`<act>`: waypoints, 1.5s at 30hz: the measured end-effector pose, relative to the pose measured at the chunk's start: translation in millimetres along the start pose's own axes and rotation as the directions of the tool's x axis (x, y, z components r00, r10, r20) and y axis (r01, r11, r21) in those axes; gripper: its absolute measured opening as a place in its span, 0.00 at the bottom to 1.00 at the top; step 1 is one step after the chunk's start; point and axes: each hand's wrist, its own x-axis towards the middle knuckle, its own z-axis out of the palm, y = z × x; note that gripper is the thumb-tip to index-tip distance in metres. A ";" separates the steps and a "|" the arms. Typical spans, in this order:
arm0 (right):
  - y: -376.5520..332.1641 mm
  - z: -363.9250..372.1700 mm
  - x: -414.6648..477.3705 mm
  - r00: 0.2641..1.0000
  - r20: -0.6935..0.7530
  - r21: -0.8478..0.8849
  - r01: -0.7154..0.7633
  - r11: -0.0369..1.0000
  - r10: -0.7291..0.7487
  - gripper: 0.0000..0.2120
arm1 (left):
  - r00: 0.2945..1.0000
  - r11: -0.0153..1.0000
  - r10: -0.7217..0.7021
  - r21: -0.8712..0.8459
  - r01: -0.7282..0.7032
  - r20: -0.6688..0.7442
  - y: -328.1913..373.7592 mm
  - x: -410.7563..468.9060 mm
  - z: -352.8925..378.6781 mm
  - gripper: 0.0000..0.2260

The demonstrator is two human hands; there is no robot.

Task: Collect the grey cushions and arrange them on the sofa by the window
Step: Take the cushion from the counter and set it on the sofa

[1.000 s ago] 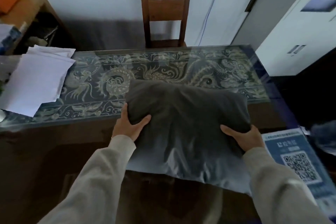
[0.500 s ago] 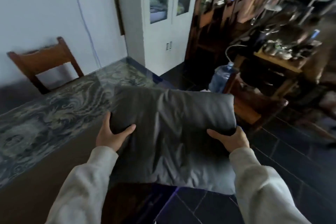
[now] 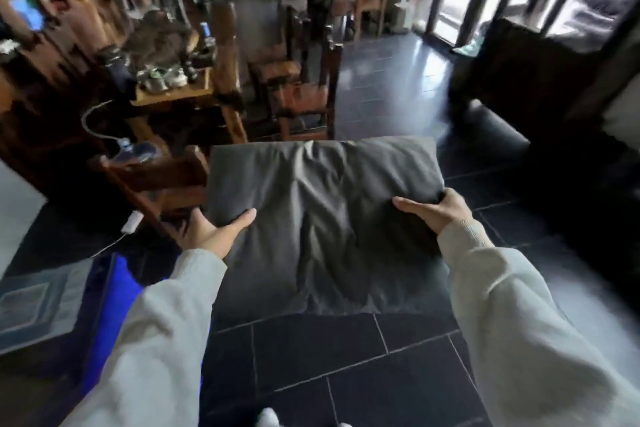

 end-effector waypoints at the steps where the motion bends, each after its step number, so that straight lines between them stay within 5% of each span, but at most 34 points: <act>1: 19.6 -29.6 7.1 0.999 -0.047 0.023 -0.021 0.999 0.023 0.54 | 0.998 1.000 0.016 0.011 -0.017 0.056 18.3 -5.0 29.9 0.48; 9: 166.2 -207.9 21.0 0.855 -0.415 0.363 -0.159 0.918 0.312 0.47 | 0.866 0.969 0.225 -0.015 -0.245 0.446 134.7 -52.6 266.0 0.52; 15: 240.1 -303.7 29.9 0.670 -0.576 0.546 -0.113 0.830 0.469 0.43 | 0.645 0.930 0.330 -0.122 -0.346 0.690 201.1 -81.7 445.2 0.45; 25: 303.7 -447.0 104.3 0.400 -0.645 0.737 0.099 0.669 0.651 0.46 | 0.325 0.943 0.312 -0.250 -0.220 0.893 321.0 -125.8 698.5 0.45; 30: 336.0 -509.8 134.4 0.336 -0.598 0.800 0.187 0.571 0.728 0.41 | 0.289 0.949 0.302 -0.257 -0.184 0.909 376.4 -177.0 775.5 0.36; 34: 357.1 -561.3 160.0 0.236 -0.535 0.842 0.218 0.493 0.811 0.57 | 0.254 0.967 0.201 -0.150 -0.205 0.946 418.8 -223.8 843.8 0.35; 37: 386.4 -616.2 187.4 0.271 -0.446 0.895 0.143 0.422 0.853 0.51 | 0.223 0.993 0.044 -0.018 -0.117 0.974 445.4 -256.8 904.4 0.45; 41: 411.9 -703.9 232.5 0.336 -0.397 0.917 0.190 0.351 0.854 0.45 | 0.147 0.996 0.038 -0.049 0.069 0.988 488.5 -306.6 979.8 0.35; 45: 437.2 -796.0 268.0 0.406 -0.318 0.948 0.119 0.296 0.857 0.53 | 0.180 1.000 -0.009 0.010 -0.007 0.984 541.2 -330.0 1053.5 0.35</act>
